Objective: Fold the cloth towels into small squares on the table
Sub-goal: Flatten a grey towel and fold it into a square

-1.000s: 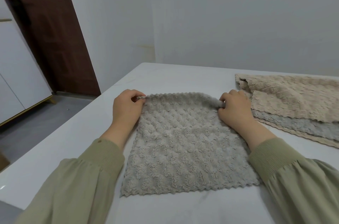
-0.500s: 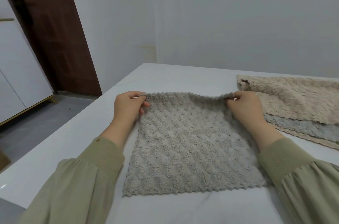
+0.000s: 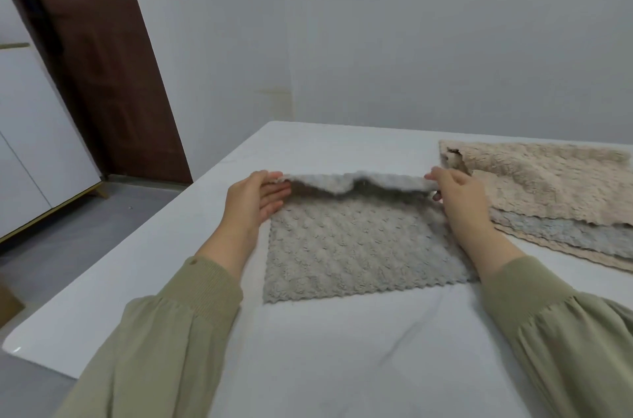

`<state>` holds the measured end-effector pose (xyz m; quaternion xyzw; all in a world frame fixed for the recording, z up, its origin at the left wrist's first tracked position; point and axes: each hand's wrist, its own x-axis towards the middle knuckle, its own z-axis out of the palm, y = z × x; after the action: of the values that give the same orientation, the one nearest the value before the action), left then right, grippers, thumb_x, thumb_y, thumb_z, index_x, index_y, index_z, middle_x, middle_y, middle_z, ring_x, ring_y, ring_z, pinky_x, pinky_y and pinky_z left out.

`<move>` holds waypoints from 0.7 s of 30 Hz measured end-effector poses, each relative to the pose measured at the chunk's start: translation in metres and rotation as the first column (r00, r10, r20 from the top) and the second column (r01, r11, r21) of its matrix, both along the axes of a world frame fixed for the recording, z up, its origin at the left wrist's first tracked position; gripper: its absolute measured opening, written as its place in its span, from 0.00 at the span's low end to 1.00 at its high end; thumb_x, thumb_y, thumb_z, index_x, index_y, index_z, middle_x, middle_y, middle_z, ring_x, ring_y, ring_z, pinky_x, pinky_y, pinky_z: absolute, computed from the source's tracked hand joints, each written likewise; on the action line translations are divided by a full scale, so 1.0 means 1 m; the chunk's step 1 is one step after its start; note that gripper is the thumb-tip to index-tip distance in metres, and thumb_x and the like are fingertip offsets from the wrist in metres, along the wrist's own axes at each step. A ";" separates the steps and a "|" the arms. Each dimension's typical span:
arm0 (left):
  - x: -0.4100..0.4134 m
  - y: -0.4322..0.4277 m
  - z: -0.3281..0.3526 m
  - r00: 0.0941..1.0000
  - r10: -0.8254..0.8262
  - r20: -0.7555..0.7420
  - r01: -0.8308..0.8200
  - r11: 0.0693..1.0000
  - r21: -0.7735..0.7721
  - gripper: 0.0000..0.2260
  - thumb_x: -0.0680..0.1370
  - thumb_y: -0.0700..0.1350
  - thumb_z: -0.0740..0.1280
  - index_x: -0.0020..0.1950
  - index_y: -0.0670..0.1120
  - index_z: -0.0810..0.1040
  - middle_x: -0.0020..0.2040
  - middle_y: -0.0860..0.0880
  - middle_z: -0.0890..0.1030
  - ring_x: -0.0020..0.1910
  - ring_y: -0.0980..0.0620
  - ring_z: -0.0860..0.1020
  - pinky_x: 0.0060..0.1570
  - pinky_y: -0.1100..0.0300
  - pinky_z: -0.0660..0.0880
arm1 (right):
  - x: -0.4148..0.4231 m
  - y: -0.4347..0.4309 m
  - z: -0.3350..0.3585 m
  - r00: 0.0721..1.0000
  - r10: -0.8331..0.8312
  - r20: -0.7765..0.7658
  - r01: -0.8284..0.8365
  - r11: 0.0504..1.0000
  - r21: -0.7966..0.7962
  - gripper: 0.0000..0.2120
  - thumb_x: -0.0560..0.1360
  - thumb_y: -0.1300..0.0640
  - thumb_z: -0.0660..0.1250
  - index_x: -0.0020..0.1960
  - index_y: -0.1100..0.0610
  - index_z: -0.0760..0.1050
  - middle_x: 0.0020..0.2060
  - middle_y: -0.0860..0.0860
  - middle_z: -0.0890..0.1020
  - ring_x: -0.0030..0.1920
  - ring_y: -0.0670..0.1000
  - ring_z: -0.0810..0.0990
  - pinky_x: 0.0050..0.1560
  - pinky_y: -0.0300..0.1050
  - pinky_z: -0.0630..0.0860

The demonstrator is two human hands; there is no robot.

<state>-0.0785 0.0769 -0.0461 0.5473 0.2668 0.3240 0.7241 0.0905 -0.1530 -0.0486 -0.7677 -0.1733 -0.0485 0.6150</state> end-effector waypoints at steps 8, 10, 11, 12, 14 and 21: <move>-0.027 -0.024 -0.002 0.997 0.040 -0.067 -0.038 0.999 0.029 0.05 0.76 0.35 0.65 0.43 0.41 0.80 0.34 0.44 0.81 0.31 0.52 0.81 0.31 0.64 0.78 | -0.027 -0.019 -0.006 0.979 -0.175 0.109 0.170 0.984 0.054 0.07 0.75 0.59 0.64 0.51 0.54 0.77 0.33 0.57 0.80 0.30 0.48 0.78 0.40 0.42 0.78; -0.035 -0.030 0.001 0.990 0.039 -0.135 -0.032 0.998 0.054 0.10 0.76 0.32 0.60 0.44 0.41 0.80 0.31 0.45 0.78 0.25 0.54 0.77 0.26 0.65 0.76 | -0.032 -0.027 -0.007 0.968 -0.208 0.139 0.200 0.978 0.066 0.06 0.75 0.54 0.64 0.51 0.51 0.77 0.35 0.58 0.81 0.37 0.56 0.80 0.46 0.50 0.78; -0.040 -0.033 0.004 0.981 0.042 -0.188 -0.028 0.997 0.077 0.13 0.75 0.32 0.57 0.45 0.42 0.81 0.29 0.45 0.76 0.23 0.54 0.74 0.25 0.65 0.74 | -0.034 -0.032 -0.007 0.967 -0.206 0.148 0.203 0.978 0.037 0.06 0.75 0.53 0.64 0.51 0.51 0.77 0.35 0.56 0.81 0.37 0.56 0.79 0.45 0.50 0.77; -0.043 -0.036 0.004 0.971 0.043 -0.233 -0.020 0.995 0.099 0.15 0.74 0.31 0.55 0.45 0.42 0.81 0.28 0.45 0.74 0.21 0.53 0.71 0.24 0.65 0.72 | -0.035 -0.037 -0.009 0.968 -0.202 0.150 0.203 0.979 0.006 0.07 0.75 0.53 0.64 0.51 0.52 0.77 0.36 0.55 0.80 0.37 0.55 0.78 0.43 0.48 0.76; -0.051 -0.043 0.002 0.960 0.055 -0.276 0.001 0.980 0.199 0.14 0.74 0.34 0.57 0.45 0.43 0.82 0.28 0.46 0.74 0.23 0.51 0.70 0.27 0.62 0.71 | -0.036 -0.045 -0.011 0.974 -0.185 0.130 0.197 0.977 -0.085 0.08 0.76 0.54 0.65 0.53 0.56 0.77 0.38 0.55 0.81 0.37 0.54 0.78 0.41 0.45 0.72; -0.058 -0.053 -0.016 0.938 0.264 -0.225 0.126 0.344 0.931 0.06 0.73 0.44 0.70 0.49 0.48 0.83 0.47 0.52 0.79 0.52 0.52 0.72 0.51 0.63 0.65 | -0.051 -0.058 -0.006 0.941 0.064 0.332 0.151 0.799 -0.582 0.15 0.76 0.53 0.65 0.60 0.57 0.76 0.55 0.56 0.78 0.59 0.57 0.73 0.60 0.52 0.70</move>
<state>-0.1367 0.0235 -0.0618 0.8962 0.1761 0.3499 0.2083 0.0394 -0.2109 -0.0545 -0.9065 -0.2639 -0.1354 0.3004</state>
